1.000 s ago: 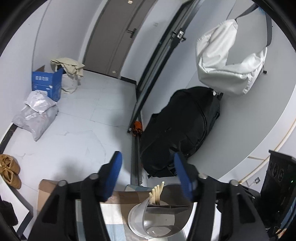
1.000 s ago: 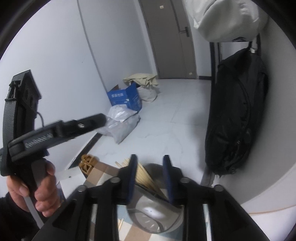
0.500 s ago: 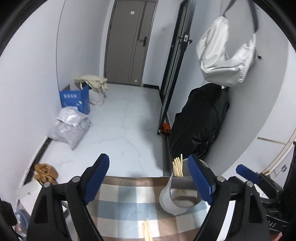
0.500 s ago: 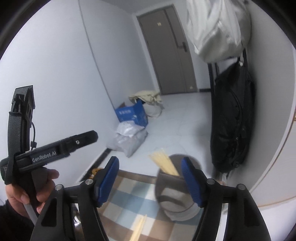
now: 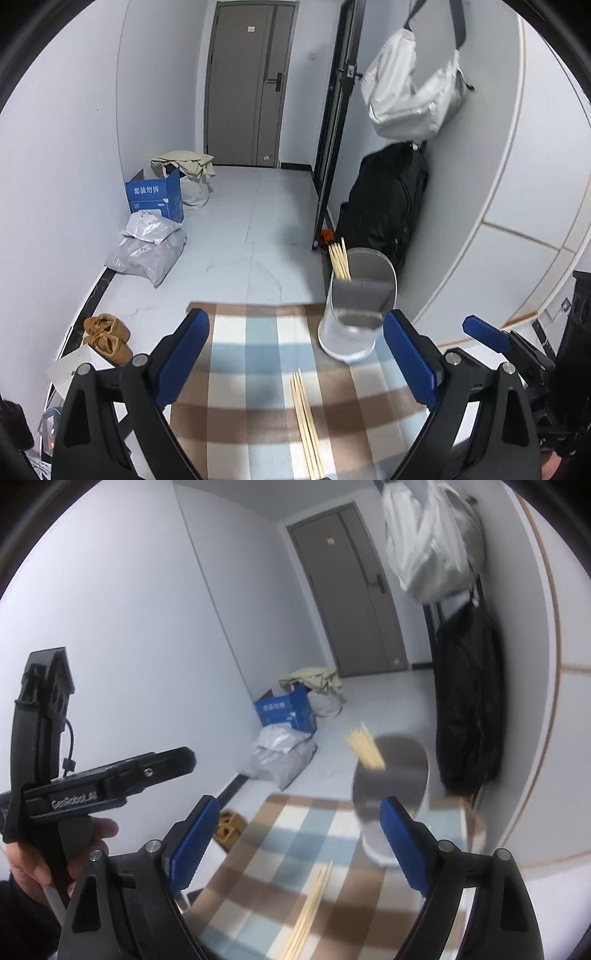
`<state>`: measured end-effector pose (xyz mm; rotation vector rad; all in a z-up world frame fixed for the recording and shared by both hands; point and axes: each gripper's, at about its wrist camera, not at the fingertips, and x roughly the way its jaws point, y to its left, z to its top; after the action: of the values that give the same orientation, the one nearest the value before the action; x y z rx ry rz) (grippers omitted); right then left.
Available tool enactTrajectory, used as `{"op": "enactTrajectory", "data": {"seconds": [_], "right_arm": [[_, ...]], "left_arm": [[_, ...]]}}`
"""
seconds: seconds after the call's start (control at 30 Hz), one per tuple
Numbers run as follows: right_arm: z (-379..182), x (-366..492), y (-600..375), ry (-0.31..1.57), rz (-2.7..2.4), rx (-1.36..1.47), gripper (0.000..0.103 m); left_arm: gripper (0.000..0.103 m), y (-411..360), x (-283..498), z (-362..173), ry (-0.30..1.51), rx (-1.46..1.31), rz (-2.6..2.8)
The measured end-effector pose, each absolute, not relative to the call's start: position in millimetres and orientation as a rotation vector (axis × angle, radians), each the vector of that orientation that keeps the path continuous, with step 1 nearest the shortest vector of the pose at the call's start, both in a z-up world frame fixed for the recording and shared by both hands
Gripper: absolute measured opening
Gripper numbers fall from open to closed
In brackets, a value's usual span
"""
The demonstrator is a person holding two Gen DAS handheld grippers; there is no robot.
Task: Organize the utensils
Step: 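Move both tools back down to the chopstick bundle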
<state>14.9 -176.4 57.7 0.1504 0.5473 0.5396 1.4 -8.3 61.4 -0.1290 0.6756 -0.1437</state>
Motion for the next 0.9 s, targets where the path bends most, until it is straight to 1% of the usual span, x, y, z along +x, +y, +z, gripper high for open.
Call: {"op": "enactTrajectory", "data": {"seconds": [0.17,0.37,0.53,0.73,0.8,0.87,0.9], "right_arm": [[26,-2,-178,0.590,0.510,0.175,0.090],[-8,-17,-169,0.623,0.474,0.155,0.096],[-40,-23,-167,0.680,0.440,0.152,0.098],[-56,-14,-160,0.740,0.410,0.098,0.098],[-60,-7,-156,0.771,0.410,0.090,0.098],[-65,5,-152,0.819,0.415,0.081,0.092],[-68,13,-149,0.847,0.422,0.078,0.086]], "left_arm": [[0.092,-7,-16,45,0.676,-0.106,-0.122],[0.093,0,-20,18,0.666,-0.104,-0.085],[0.093,14,-19,-6,0.691,-0.134,-0.069],[0.093,29,1,-32,0.780,-0.173,-0.064],[0.093,33,9,-38,0.797,-0.177,-0.058],[0.093,34,8,-45,0.816,-0.189,-0.055],[0.093,35,8,-48,0.829,-0.211,-0.060]]}}
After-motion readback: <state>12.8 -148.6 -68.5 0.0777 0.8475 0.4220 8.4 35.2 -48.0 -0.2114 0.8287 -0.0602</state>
